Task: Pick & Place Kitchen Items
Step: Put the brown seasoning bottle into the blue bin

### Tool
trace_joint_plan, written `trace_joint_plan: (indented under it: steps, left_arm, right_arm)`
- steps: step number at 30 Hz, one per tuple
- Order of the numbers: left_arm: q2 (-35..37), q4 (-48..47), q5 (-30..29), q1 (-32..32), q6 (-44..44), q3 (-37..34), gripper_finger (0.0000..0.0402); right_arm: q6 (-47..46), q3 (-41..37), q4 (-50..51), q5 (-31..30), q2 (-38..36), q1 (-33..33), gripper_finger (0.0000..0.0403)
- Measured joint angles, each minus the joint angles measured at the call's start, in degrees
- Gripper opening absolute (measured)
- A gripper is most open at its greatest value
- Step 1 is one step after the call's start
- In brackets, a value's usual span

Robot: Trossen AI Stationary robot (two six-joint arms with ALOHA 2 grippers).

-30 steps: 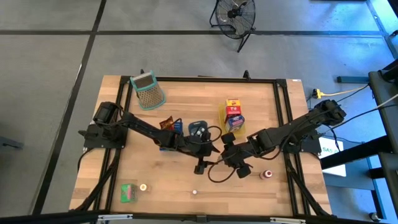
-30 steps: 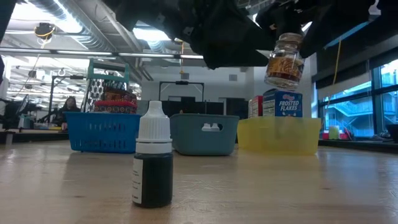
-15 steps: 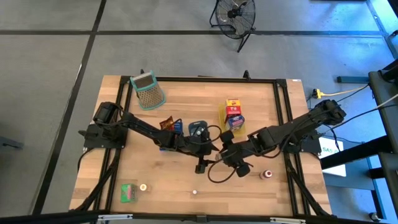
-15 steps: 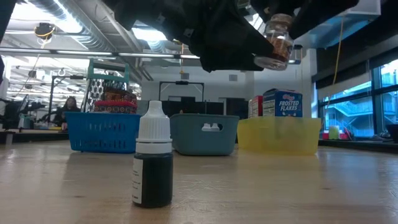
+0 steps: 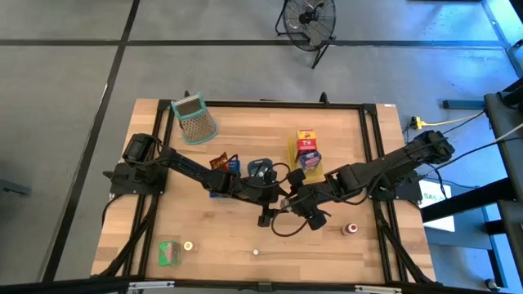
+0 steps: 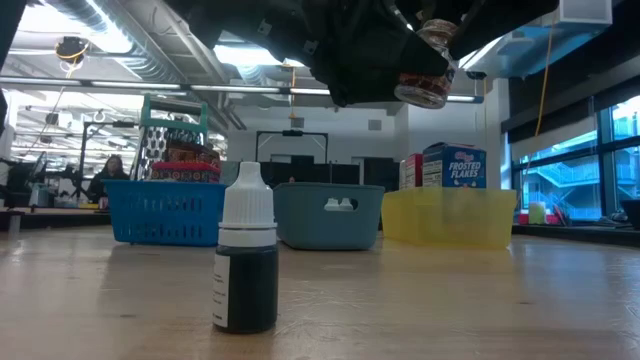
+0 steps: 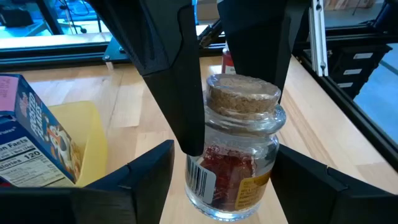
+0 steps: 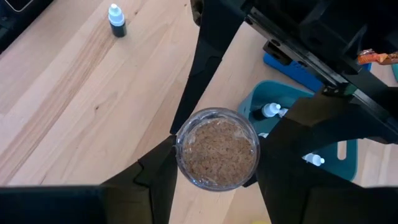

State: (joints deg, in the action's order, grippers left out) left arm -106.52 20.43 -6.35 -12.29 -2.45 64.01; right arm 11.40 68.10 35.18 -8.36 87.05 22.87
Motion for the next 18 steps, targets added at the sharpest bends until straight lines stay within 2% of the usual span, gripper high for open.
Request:
trace_joint_plan:
  steps: [11,18]
  left_arm:
    - [-0.8,0.9,1.8,0.1,1.0,0.0,0.0246]
    - [-4.2,3.9,3.9,0.8,0.9,0.0,0.0209]
  right_arm:
    - [0.0,0.0,-0.4,0.2,0.0,0.0,0.0189]
    - [0.1,0.0,-0.5,0.5,0.0,-0.1,0.0190]
